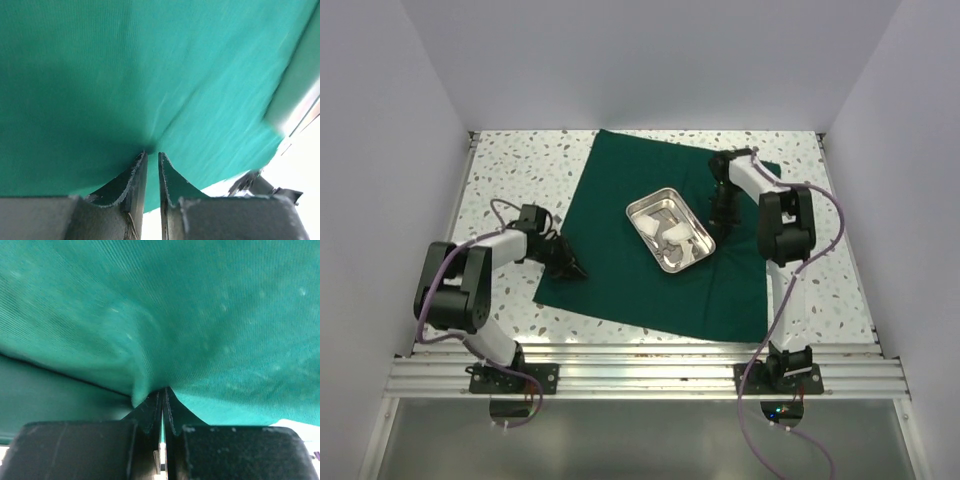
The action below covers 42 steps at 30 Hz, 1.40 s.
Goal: Prepare the surgical pack
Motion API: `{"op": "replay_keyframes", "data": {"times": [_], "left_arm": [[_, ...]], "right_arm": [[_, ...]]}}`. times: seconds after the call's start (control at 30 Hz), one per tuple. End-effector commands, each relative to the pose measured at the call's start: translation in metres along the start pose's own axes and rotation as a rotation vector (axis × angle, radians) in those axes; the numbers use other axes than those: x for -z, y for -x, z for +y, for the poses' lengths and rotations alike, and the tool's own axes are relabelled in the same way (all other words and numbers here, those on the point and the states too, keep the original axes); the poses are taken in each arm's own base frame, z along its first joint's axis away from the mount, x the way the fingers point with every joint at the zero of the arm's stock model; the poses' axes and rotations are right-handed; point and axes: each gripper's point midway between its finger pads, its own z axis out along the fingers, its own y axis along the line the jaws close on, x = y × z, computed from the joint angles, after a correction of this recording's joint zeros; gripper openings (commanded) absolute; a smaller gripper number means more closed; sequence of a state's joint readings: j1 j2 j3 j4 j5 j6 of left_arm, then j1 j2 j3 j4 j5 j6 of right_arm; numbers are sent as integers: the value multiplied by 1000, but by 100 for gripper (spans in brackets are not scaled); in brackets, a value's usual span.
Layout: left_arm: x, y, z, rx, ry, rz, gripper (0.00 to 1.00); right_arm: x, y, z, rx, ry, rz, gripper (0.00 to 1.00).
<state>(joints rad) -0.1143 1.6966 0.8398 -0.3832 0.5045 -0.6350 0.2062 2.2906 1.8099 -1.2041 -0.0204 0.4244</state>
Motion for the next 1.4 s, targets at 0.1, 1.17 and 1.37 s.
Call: {"op": "replay_keyframes", "data": {"times": [0.1,1.17,1.37], "left_arm": [[23,-84,52,80,136,92,23],[-23,162,-33,-185,204,-152,20],[-18,114,12,-96,334,-57,17]], "right_arm": [[-33,79,77,70,122,-145,0],[2,-61,-7,-16,119,-114,26],[-20,-28,-9,9,17,-82,20]]}}
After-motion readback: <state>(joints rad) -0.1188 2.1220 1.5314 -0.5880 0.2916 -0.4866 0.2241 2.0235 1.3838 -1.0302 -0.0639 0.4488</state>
